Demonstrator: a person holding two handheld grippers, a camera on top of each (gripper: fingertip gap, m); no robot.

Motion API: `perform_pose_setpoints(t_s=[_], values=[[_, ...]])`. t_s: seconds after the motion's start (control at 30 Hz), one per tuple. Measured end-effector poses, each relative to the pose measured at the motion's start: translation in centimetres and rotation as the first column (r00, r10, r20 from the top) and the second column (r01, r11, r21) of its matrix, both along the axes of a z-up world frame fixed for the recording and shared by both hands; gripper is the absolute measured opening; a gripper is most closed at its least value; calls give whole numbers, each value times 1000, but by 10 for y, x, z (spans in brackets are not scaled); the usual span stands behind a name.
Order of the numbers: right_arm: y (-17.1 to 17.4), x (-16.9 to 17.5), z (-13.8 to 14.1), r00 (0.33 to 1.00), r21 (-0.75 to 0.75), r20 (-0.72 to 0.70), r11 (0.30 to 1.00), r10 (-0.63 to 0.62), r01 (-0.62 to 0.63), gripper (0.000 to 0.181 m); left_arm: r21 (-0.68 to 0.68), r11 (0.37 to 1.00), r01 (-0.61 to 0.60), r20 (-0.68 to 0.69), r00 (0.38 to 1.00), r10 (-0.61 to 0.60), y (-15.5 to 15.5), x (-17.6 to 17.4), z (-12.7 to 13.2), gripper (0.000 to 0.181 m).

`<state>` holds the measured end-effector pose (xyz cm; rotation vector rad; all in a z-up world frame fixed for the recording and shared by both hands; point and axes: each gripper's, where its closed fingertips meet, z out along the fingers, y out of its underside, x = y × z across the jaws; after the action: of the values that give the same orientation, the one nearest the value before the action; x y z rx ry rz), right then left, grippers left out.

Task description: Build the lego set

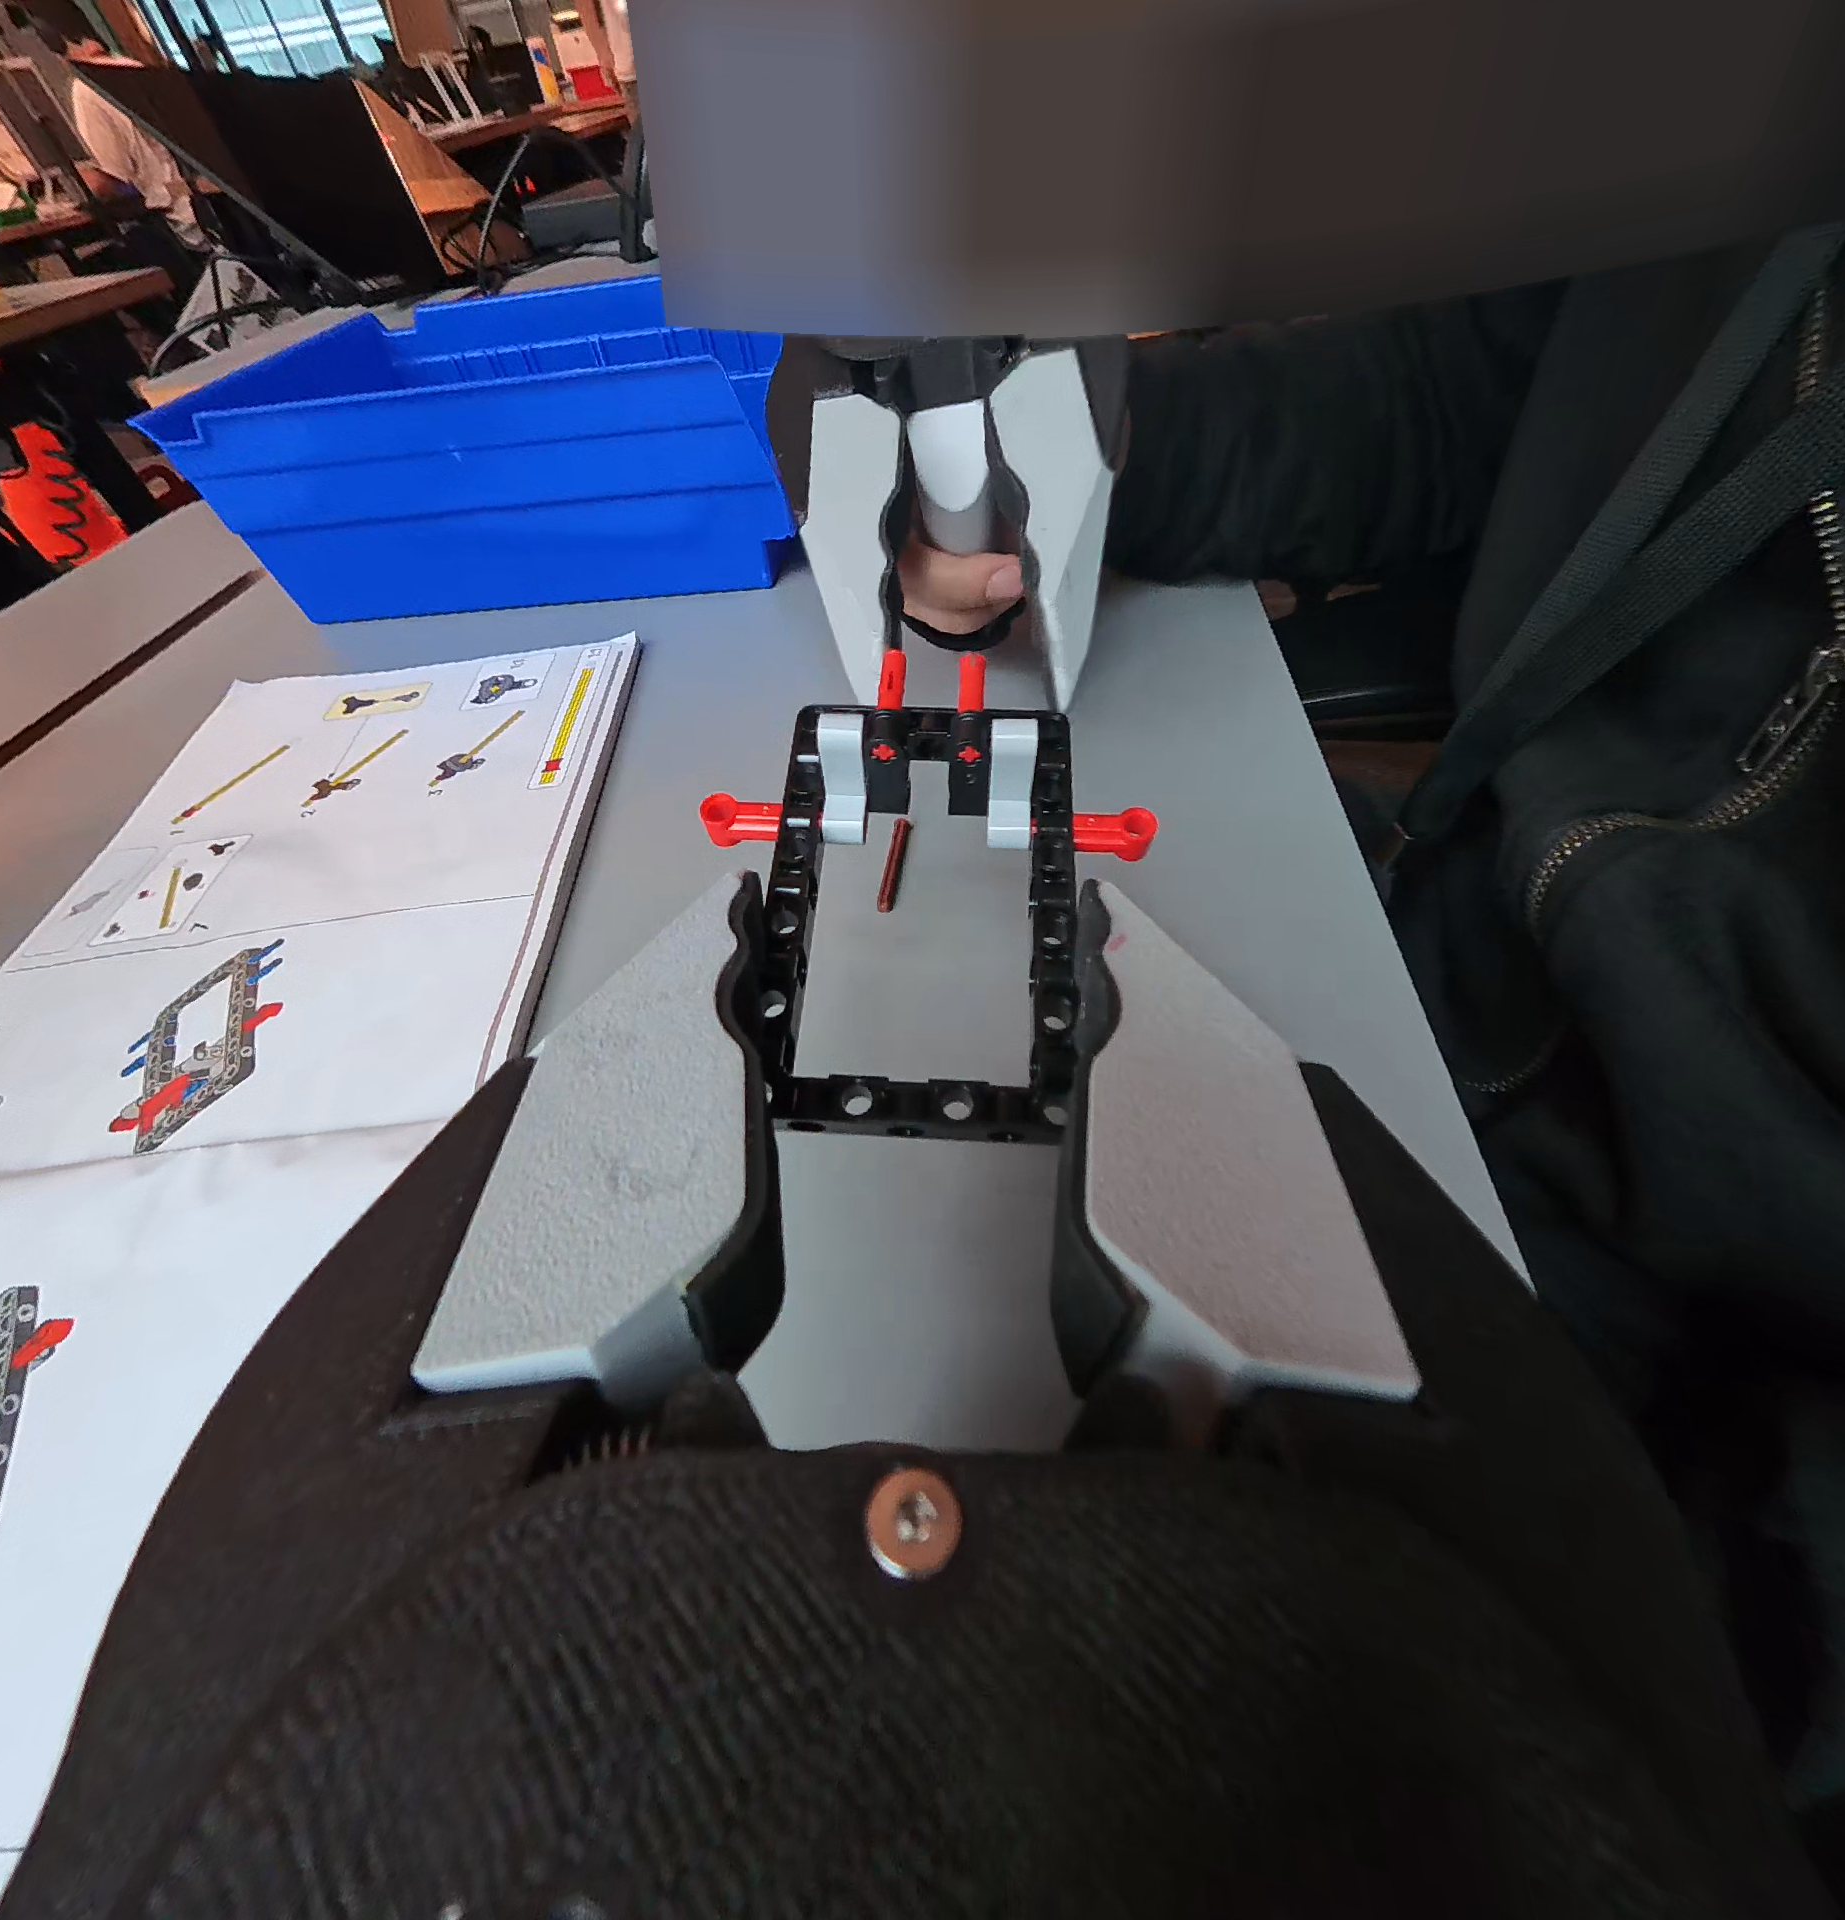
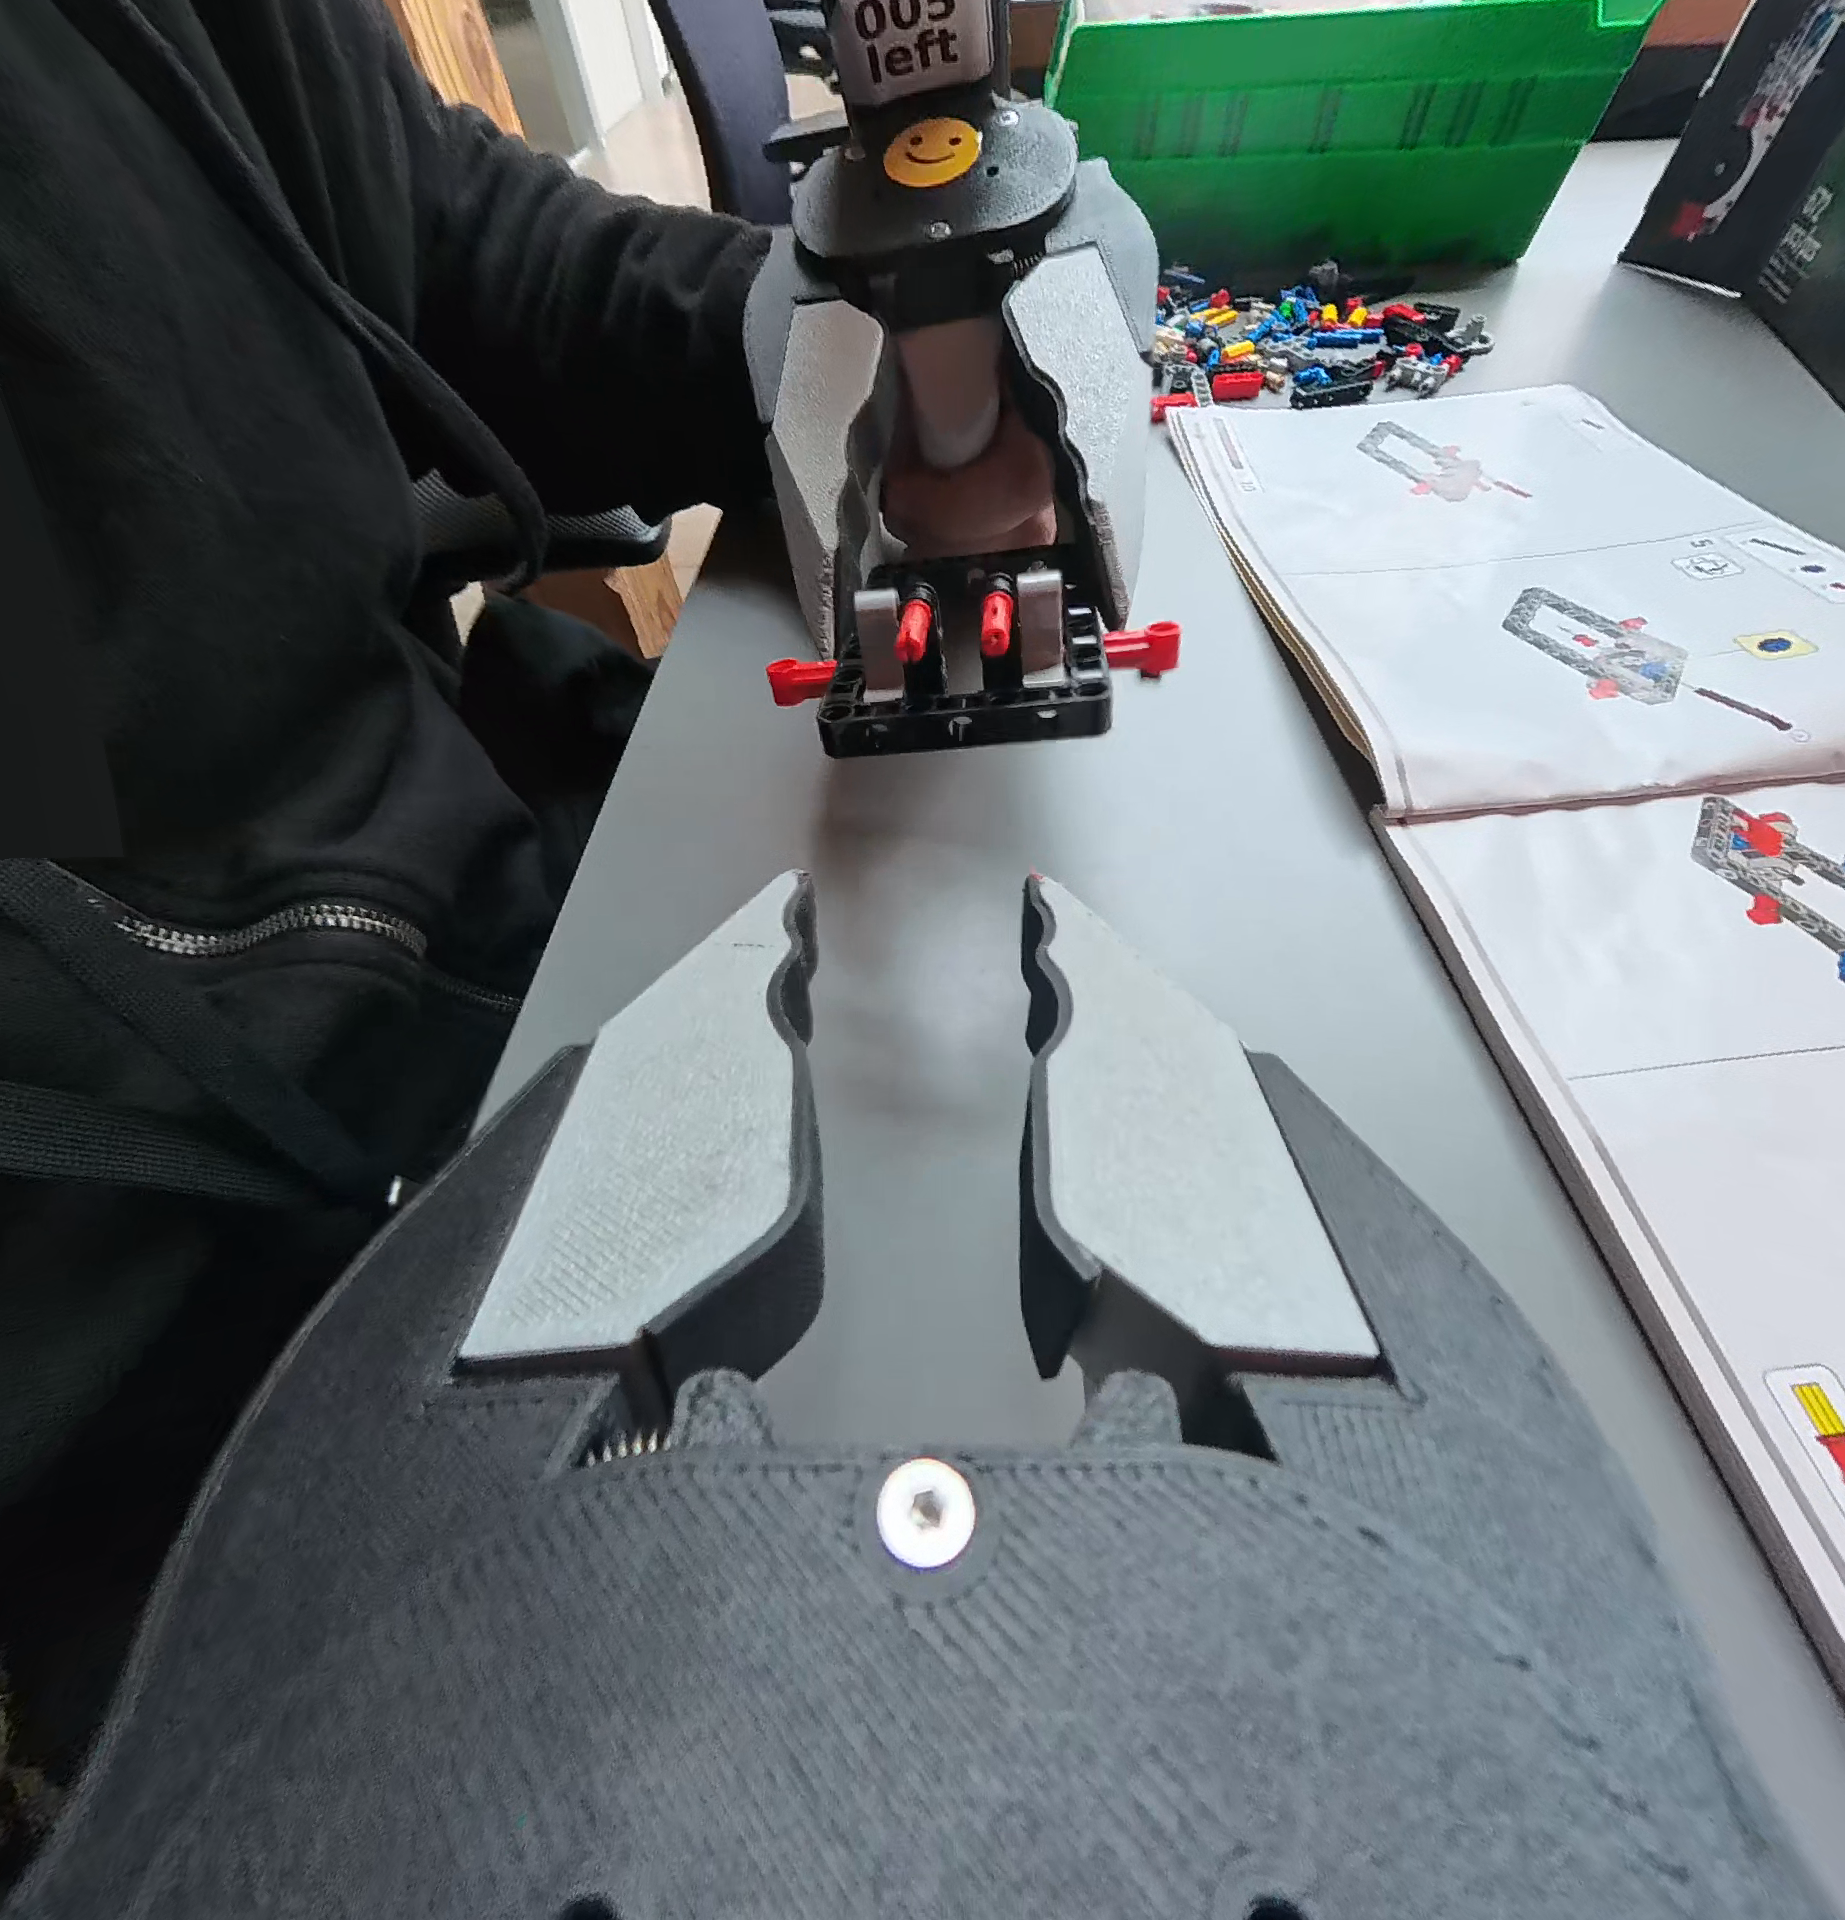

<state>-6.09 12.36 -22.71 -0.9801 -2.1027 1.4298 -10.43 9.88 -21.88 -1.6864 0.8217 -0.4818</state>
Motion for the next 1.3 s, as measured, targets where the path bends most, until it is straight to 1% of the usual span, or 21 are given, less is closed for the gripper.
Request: perform_pose_setpoints(t_s=[0.07, 0.17, 0.23, 0.27, 0.33, 0.43, 0.5, 0.57, 0.6, 0.63, 0.67, 0.73, 0.87, 1.07, 1.2, 1.3], values=[[8, -1, -8, 999, 52, 19, 998, -28, 27, 36, -2, 1000, 1, -2, 1000, -1, 0, 0, 0, 58], [29, 0, -24, 994, 139, 61, 987, -95, 85, 34, -47, 999, -24, -26, 999, 22, 2, -3, -7, 58], [42, 3, -37, 986, 213, 101, 971, -129, 105, 32, -102, 993, -58, -64, 997, 52, 6, -8, -17, 58], [46, 4, -40, 985, 234, 107, 966, -135, 107, 30, -152, 985, -78, -96, 993, 64, 7, -11, -26, 58], [45, 6, -47, 983, 253, 129, 963, -127, 91, 29, -217, 970, -113, -172, 982, 76, 9, -16, -41, 58], [42, 10, -60, 978, 297, 176, 953, -109, 52, 29, -274, 952, -140, -249, 966, 70, 7, -20, -56, 58], [42, 9, -66, 977, 333, 178, 942, -115, 50, 27, -301, 940, -158, -291, 954, 68, 6, -22, -65, 59], [41, 8, -66, 980, 348, 168, 936, -111, 47, 20, -311, 937, -163, -310, 949, 62, 5, -23, -68, 59], [40, 8, -67, 982, 360, 160, 932, -105, 41, 15, -315, 935, -163, -316, 947, 58, 6, -23, -69, 59], [39, 8, -67, 984, 375, 149, 926, -97, 35, 4, -319, 933, -167, -326, 944, 58, 6, -23, -71, 59], [38, 8, -67, 987, 390, 131, 920, -94, 36, 1, -318, 933, -166, -328, 943, 56, 7, -23, -71, 59], [35, 6, -67, 989, 389, 115, 920, -88, 36, 1, -309, 936, -168, -333, 941, 58, 8, -23, -71, 59], [35, 5, -67, 986, 345, 141, 938, -84, 30, 1, -314, 935, -163, -329, 943, 54, 7, -24, -71, 59], [40, -1, -58, 989, 293, 111, 954, -102, 66, 1, -387, 911, -141, -280, 959, 29, 6, -23, -74, 59], [44, -3, -56, 989, 306, 88, 948, -121, 89, 1, -414, 900, -136, -244, 969, 34, 8, -23, -73, 59], [45, -5, -52, 993, 324, 34, 941, -114, 97, 1, -394, 906, -152, -271, 961, 43, 8, -23, -75, 60]])
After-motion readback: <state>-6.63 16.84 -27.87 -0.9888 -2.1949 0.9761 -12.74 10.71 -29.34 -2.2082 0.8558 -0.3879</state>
